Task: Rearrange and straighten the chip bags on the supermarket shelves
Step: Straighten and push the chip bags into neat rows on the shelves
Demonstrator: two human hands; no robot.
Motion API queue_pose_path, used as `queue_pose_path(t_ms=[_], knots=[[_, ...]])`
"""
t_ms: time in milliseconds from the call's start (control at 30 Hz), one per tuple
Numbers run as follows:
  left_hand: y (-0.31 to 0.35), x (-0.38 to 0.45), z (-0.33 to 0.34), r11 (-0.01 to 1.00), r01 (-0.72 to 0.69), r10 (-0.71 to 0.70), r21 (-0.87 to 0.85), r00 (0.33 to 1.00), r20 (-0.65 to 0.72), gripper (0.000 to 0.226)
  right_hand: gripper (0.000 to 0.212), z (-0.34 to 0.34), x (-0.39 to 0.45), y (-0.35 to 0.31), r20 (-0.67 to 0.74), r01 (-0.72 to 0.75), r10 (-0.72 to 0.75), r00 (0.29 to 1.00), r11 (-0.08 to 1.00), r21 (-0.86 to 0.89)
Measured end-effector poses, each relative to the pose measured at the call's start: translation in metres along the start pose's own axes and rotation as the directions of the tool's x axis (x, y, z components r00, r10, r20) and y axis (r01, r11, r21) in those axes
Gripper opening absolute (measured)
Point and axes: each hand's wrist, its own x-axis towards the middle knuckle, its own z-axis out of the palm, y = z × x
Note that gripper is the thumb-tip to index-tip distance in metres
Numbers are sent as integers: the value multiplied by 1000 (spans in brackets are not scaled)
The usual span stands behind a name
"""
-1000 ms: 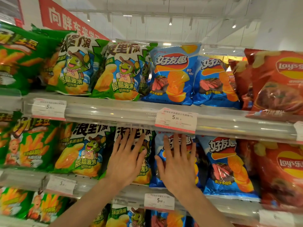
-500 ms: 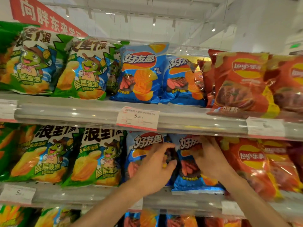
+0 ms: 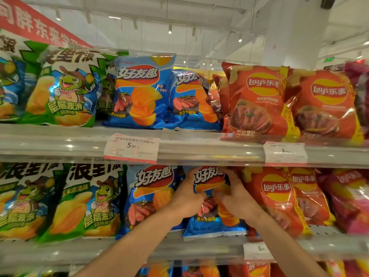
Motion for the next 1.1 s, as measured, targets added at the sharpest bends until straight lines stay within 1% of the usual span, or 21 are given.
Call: queue_pose_path(t_ms=[133,200,267,367,500,600,700,767,800,933,1000,1067,1100], knots=[[-5,0,1,999,-1,-2,-42,997,-73,73,64,-5,1,0,-76,75,-73,994,997,27],[-9,3,1,999,-14,10,-50,996,-88,75,59,-8,1,-1,-115,112,-105,988,993,48],[-12,4,1,999,-20,16,-47,996,-83,78,55,-10,1,1,-167,132,-119,979,989,69],[-13,4,1,999,-26,23,-44,997,-72,84,56,-11,0,4,-223,143,-118,968,985,98],[-15,6,0,999,-8,6,-49,999,-48,98,59,-11,-3,6,-261,150,-117,958,983,109],[-17,6,-1,995,3,-4,-99,1000,-3,104,55,-12,-9,2,-230,158,-133,964,983,98],[-16,5,-1,995,3,-1,-95,1000,22,113,53,-13,-11,1,-114,146,-133,985,982,118],[-14,4,-2,996,0,2,-87,1000,19,116,57,-12,-11,3,-40,119,-115,993,985,125],[-12,4,-2,996,-5,7,-88,1000,17,116,59,-12,-11,2,-30,111,-108,994,986,124],[-9,1,1,997,-49,50,-55,999,13,116,63,-12,-15,1,-63,107,-101,993,990,89],[-7,-3,3,994,-93,94,-48,996,10,110,65,-9,-17,2,-60,103,-99,993,992,69],[-4,-10,4,986,-161,162,-43,986,28,100,64,-8,-16,4,-86,102,-99,991,994,29],[-2,-15,2,978,-206,206,14,978,31,96,63,-8,-17,4,-103,104,-104,989,995,-4]])
